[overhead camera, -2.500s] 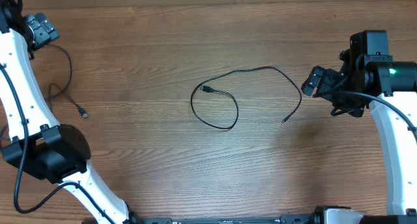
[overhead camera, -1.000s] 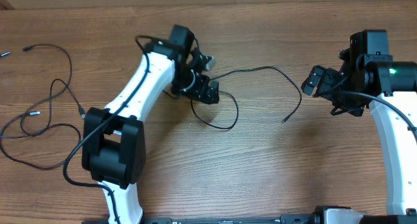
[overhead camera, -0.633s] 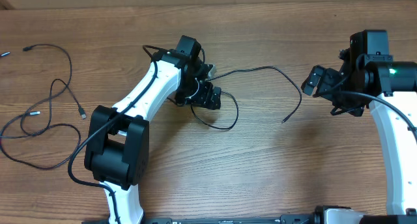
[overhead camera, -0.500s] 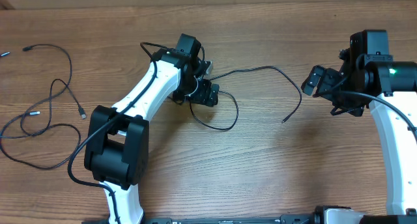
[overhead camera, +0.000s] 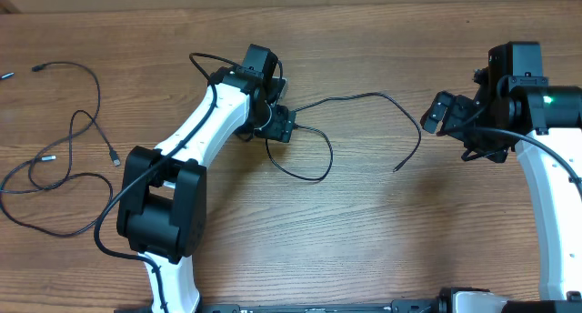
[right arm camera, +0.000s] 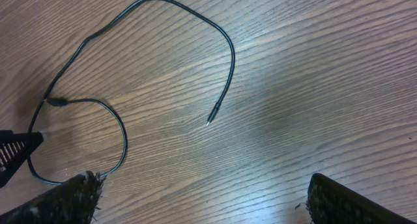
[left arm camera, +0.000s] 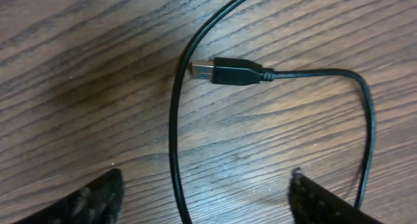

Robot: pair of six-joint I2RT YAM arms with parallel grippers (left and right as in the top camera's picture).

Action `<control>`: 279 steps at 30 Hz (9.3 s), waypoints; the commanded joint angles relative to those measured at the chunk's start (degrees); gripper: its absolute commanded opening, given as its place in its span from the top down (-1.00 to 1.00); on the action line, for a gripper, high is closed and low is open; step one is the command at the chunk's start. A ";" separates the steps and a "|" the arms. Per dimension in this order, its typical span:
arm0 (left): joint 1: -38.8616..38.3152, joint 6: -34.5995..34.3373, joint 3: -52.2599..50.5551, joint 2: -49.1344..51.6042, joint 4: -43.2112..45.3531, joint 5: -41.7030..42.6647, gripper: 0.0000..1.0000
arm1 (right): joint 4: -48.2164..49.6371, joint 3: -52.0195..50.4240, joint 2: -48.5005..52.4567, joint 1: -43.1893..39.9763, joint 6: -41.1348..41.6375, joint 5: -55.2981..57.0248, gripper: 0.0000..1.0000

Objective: Untangle cables

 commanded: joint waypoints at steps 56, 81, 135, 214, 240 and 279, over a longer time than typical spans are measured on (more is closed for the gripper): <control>43.47 -2.58 54.86 -16.52 -17.94 -8.02 0.91 | 0.87 -0.04 -0.37 -0.15 0.17 -0.07 -1.00; 49.16 -3.67 46.95 -9.09 -20.41 -8.76 -0.99 | 0.87 -0.04 -0.37 -0.15 0.17 -0.07 -1.00; 42.80 -4.22 46.86 -22.34 -42.86 5.51 -0.99 | 0.85 -0.04 -25.03 -0.09 0.15 -0.07 -1.00; 42.80 -4.22 46.86 -22.34 -42.88 5.51 -0.99 | 71.52 -83.52 -83.25 5.38 0.15 11.32 -1.00; 41.22 -4.17 46.84 -22.34 -42.91 5.46 -0.99 | 71.52 -83.52 -83.25 5.38 0.15 11.32 -1.00; 15.78 10.27 -81.66 -109.24 50.80 -5.92 -0.99 | 71.52 -83.52 -83.25 5.38 0.15 11.32 -1.00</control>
